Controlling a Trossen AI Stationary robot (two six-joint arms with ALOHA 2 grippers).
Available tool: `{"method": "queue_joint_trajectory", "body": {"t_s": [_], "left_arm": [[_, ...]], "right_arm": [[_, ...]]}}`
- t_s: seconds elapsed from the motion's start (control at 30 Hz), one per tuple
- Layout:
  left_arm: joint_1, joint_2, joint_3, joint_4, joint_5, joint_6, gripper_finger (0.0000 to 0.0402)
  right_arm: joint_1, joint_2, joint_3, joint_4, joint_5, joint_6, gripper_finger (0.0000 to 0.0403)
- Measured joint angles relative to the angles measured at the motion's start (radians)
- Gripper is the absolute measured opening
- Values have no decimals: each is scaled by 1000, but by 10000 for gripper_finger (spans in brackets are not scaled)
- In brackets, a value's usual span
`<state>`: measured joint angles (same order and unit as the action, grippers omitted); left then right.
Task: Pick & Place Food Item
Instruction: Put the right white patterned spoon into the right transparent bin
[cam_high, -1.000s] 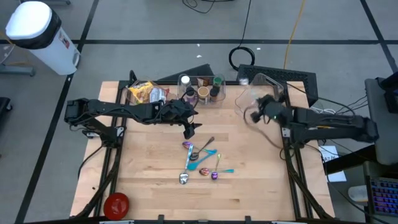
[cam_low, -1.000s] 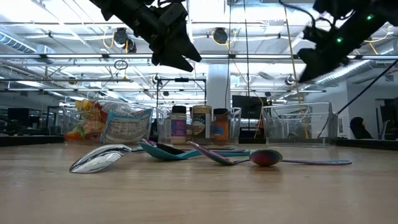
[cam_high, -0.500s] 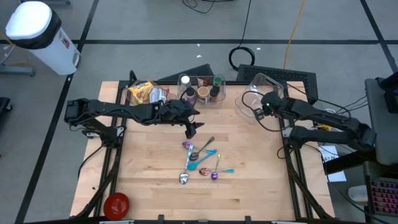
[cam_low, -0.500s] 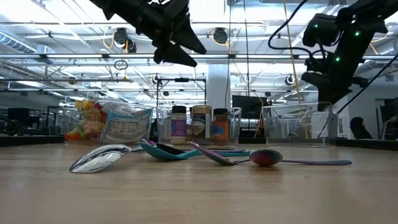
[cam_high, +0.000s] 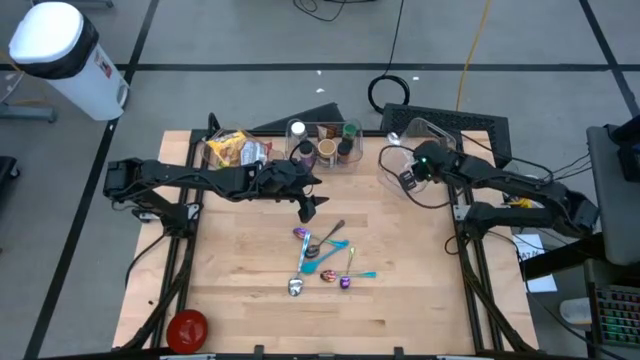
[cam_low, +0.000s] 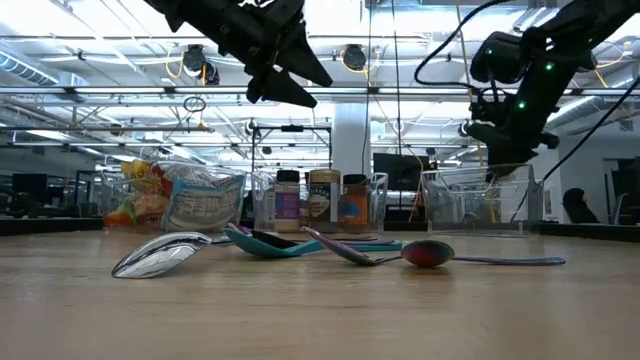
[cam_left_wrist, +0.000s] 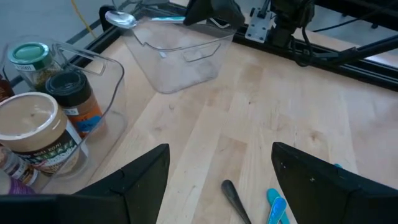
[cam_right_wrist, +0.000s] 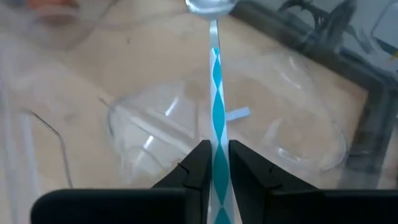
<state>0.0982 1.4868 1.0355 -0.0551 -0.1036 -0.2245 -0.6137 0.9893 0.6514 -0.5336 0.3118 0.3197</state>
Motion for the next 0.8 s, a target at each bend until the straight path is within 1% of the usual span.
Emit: {"method": "queue_joint_trajectory", "body": {"t_s": [0.07,0.13,0.2,0.27,0.4,0.5,0.57,0.67,0.8], "left_arm": [[0,0,0,0,1,-2,285],[0,0,0,0,1,-5,285],[0,0,0,-1,2,-19,285],[0,0,0,-1,1,-24,285],[-1,0,0,-2,2,-26,285],[-2,0,0,-2,1,-26,285],[-3,0,0,-2,1,-26,285],[-3,0,0,-2,1,-26,285],[-3,0,0,-2,1,-26,285]], "right_arm": [[-1,8,-1,-24,4,-5,47],[-6,4,-2,-52,34,33,41],[-15,-13,-2,-66,55,55,32],[-22,-37,-2,-83,54,60,25],[-25,-79,-2,-112,60,61,24],[-24,-95,-17,-146,110,73,33],[-29,-98,-35,-160,165,84,38],[-47,-99,-51,-151,215,84,40],[-71,-99,-61,-78,211,51,42]]}}
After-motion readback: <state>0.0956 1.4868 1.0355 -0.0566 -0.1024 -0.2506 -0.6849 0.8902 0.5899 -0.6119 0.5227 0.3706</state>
